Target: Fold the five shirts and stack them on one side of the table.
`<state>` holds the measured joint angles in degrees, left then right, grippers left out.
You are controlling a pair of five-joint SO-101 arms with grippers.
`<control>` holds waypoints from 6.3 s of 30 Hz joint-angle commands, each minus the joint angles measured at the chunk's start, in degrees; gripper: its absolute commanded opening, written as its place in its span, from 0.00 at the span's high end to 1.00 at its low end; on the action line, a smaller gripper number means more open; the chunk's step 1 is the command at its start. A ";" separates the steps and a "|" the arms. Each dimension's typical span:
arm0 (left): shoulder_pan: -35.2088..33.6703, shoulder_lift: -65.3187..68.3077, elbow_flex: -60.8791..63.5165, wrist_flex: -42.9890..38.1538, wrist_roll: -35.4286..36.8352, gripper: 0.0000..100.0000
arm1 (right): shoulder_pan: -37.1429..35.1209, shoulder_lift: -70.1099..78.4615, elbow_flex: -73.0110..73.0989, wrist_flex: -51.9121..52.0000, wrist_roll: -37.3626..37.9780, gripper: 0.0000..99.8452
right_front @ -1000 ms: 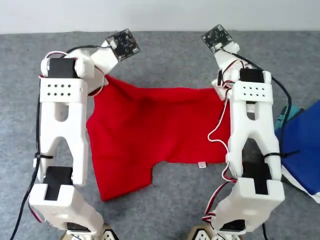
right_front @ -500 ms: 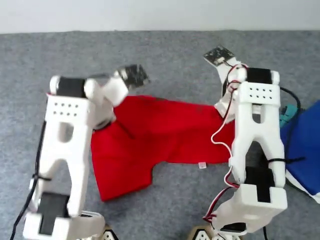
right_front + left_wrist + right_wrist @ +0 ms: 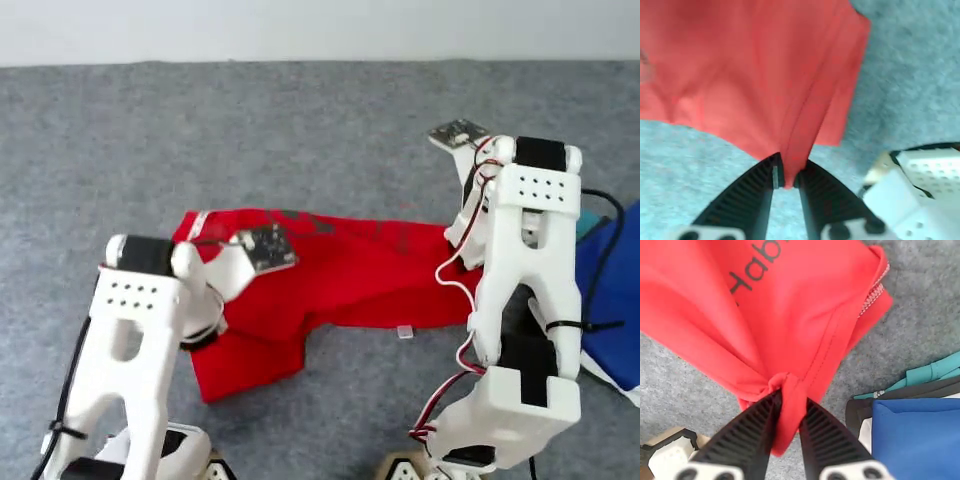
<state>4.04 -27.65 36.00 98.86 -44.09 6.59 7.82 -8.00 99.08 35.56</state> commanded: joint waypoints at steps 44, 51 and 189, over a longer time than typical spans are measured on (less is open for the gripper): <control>-2.29 18.90 3.56 -24.79 16.53 0.98 | -8.04 12.09 -2.73 -19.03 -11.43 0.99; -2.11 28.92 3.65 -28.57 16.44 0.98 | -2.77 17.71 -2.81 -31.16 -9.58 0.99; -13.10 -4.75 6.64 -13.01 19.52 0.98 | -0.48 -18.15 21.71 3.65 -1.05 0.81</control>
<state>-9.05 -30.99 42.95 85.32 -24.13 6.59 -2.37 7.03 100.48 31.52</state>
